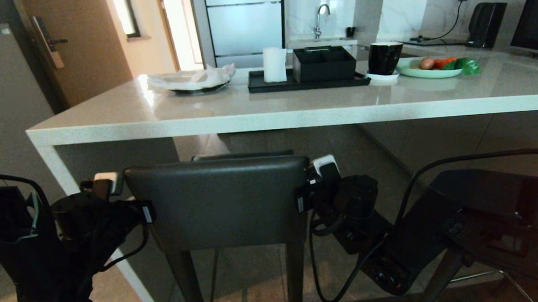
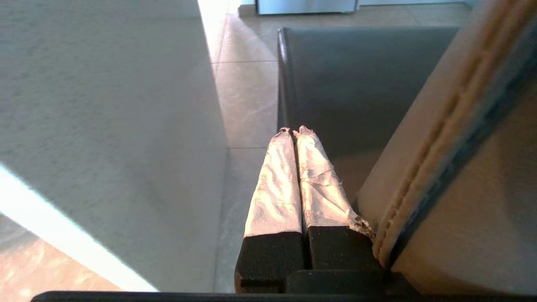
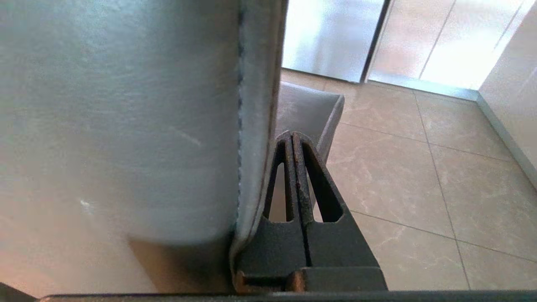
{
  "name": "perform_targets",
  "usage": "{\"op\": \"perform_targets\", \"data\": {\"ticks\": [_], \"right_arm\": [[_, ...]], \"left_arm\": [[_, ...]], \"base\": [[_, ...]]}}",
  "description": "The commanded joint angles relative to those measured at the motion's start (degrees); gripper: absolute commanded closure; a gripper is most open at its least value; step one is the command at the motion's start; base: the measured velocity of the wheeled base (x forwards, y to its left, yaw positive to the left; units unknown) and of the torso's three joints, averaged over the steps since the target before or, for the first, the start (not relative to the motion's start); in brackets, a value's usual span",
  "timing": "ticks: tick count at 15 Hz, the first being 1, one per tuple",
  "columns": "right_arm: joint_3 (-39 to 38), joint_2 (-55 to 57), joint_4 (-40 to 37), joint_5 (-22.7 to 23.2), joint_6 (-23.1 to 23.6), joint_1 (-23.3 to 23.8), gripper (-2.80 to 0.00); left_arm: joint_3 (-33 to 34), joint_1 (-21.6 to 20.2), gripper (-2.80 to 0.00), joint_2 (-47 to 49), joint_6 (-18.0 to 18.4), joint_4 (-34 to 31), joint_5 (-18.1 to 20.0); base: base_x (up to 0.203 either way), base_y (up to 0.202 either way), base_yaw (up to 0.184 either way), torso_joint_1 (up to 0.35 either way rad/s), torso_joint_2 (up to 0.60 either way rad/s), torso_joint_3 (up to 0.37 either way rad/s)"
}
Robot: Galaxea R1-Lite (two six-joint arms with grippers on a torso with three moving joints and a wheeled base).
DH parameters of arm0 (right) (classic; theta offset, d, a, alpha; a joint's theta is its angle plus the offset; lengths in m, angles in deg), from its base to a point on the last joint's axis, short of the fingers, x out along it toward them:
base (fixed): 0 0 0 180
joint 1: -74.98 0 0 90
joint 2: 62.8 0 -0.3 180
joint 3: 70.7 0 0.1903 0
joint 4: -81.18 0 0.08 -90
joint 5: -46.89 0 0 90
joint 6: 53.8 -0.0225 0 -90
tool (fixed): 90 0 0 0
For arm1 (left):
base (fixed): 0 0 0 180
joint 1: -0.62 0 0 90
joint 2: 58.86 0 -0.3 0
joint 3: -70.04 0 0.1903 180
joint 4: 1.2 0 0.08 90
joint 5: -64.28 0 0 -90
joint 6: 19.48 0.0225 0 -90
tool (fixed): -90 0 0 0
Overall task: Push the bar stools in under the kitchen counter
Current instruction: Push the gray chair back under the dining table
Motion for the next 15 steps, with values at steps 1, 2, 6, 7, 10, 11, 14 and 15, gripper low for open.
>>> {"op": "perform_targets", "data": {"ticks": [1, 2, 6, 7, 10, 11, 14, 15], "right_arm": [[0.7, 1.1, 0.1, 0.0, 0.1, -0.4, 0.0], [1.2, 1.3, -0.2, -0.5, 0.1, -0.7, 0.0], [3.8, 2.8, -0.7, -2.1, 0.1, -1.3, 0.0], [3.7, 2.8, -0.8, -2.1, 0.1, -1.2, 0.0], [2.7, 2.0, -0.7, -2.2, 0.1, -1.2, 0.0], [2.0, 1.2, -0.7, -2.2, 0.1, -1.1, 0.0], [0.8, -0.2, -0.7, -2.2, 0.0, 0.6, 0.0], [0.2, -0.9, -0.7, -2.2, 0.0, 1.0, 0.0]], "left_arm": [[0.2, -0.6, 0.0, 0.2, 0.0, 0.4, 0.1], [0.3, -0.7, 0.0, 0.1, 0.0, 0.4, 0.1], [1.4, -0.3, 0.0, -0.1, -0.1, 0.4, 0.2], [1.3, -0.2, 0.0, -0.1, -0.1, 0.4, 0.3], [1.3, 0.0, 0.0, -0.5, -0.3, 0.4, 0.3], [1.1, -0.2, 0.0, -0.6, -0.3, 0.4, 0.3], [1.2, -0.7, 0.0, -2.6, -0.2, 0.4, 0.1], [1.5, -1.4, 0.0, -3.1, -0.4, 0.4, 0.0]], "base": [[0.0, 0.0, 0.0, 0.0, 0.0, 0.0], [0.0, 0.0, 0.0, 0.0, 0.0, 0.0], [0.0, 0.0, 0.0, 0.0, 0.0, 0.0], [0.0, 0.0, 0.0, 0.0, 0.0, 0.0], [0.0, 0.0, 0.0, 0.0, 0.0, 0.0], [0.0, 0.0, 0.0, 0.0, 0.0, 0.0], [0.0, 0.0, 0.0, 0.0, 0.0, 0.0], [0.0, 0.0, 0.0, 0.0, 0.0, 0.0]]}}
